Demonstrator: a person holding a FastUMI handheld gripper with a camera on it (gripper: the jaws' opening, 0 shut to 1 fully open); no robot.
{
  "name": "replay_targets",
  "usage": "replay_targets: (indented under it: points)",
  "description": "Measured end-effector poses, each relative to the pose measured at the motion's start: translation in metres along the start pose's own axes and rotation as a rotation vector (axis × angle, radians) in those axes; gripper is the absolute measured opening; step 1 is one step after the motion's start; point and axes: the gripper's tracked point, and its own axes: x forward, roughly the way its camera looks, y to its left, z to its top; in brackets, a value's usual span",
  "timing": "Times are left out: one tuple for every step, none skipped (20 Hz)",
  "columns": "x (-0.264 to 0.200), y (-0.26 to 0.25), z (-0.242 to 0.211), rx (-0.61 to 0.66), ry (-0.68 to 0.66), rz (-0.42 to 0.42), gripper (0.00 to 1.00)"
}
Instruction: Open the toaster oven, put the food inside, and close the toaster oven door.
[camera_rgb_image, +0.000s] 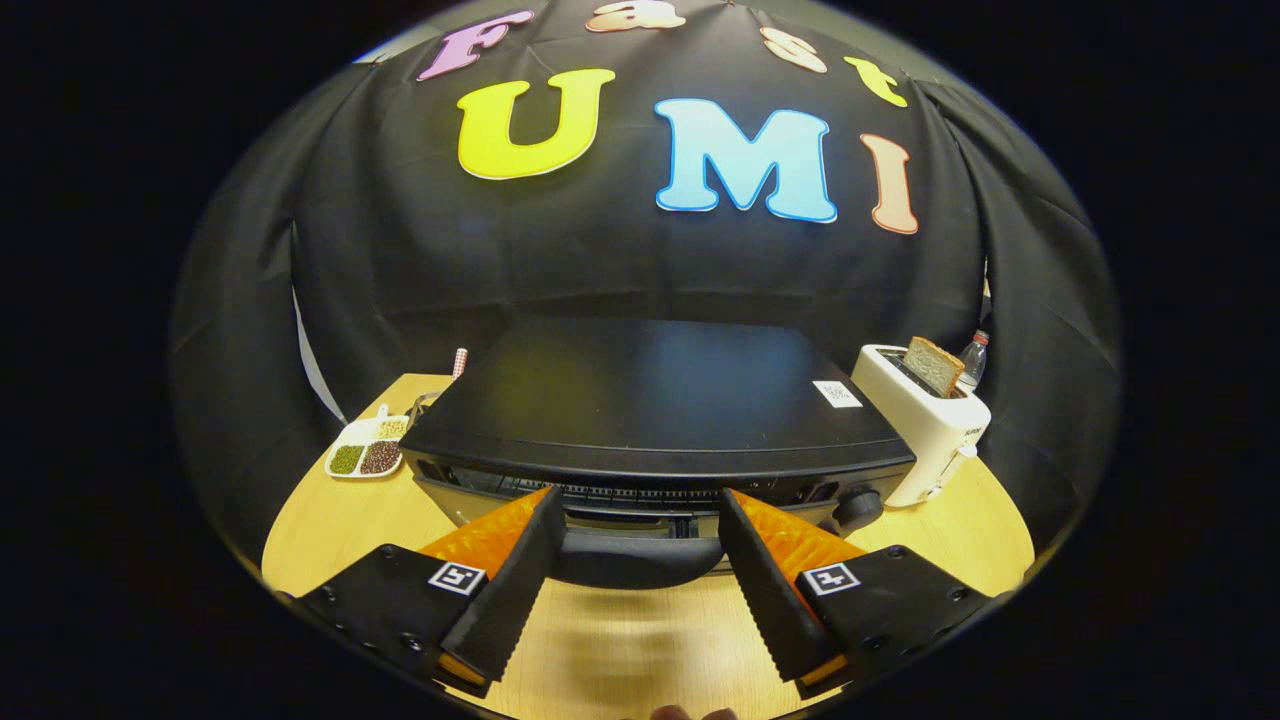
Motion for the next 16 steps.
replay_targets:
  points:
    - [-0.004, 0.001, -0.007, 0.007, 0.015, 0.007, 0.99]
    - [-0.006, 0.0, -0.009, 0.009, -0.003, 0.007, 0.99]
    - [-0.01, 0.0, -0.013, 0.005, 0.006, 0.009, 0.99]
    - [-0.014, 0.001, -0.015, -0.003, -0.002, 0.011, 0.99]
    - [-0.017, 0.002, -0.019, -0.008, 0.007, 0.013, 0.99]
    - [-0.017, 0.001, -0.021, -0.01, -0.004, 0.014, 0.99]
    - [-0.018, 0.001, -0.024, -0.017, 0.001, 0.014, 0.99]
    - [-0.02, 0.001, -0.026, -0.021, 0.004, 0.012, 0.99]
    - [-0.022, 0.001, -0.029, -0.024, 0.013, 0.012, 0.99]
    - [-0.024, 0.001, -0.032, -0.028, 0.02, 0.013, 0.99]
    - [-0.028, 0.002, -0.035, -0.032, 0.024, 0.015, 0.99]
    - [-0.029, 0.002, -0.039, -0.036, 0.034, 0.02, 0.99]
    - [-0.031, 0.002, -0.043, -0.038, 0.04, 0.024, 0.99]
    - [-0.035, 0.003, -0.048, -0.041, 0.054, 0.027, 0.99]
    - [-0.037, 0.002, -0.053, -0.043, 0.062, 0.029, 0.99]
    - [-0.039, 0.001, -0.058, -0.041, 0.075, 0.029, 0.98]
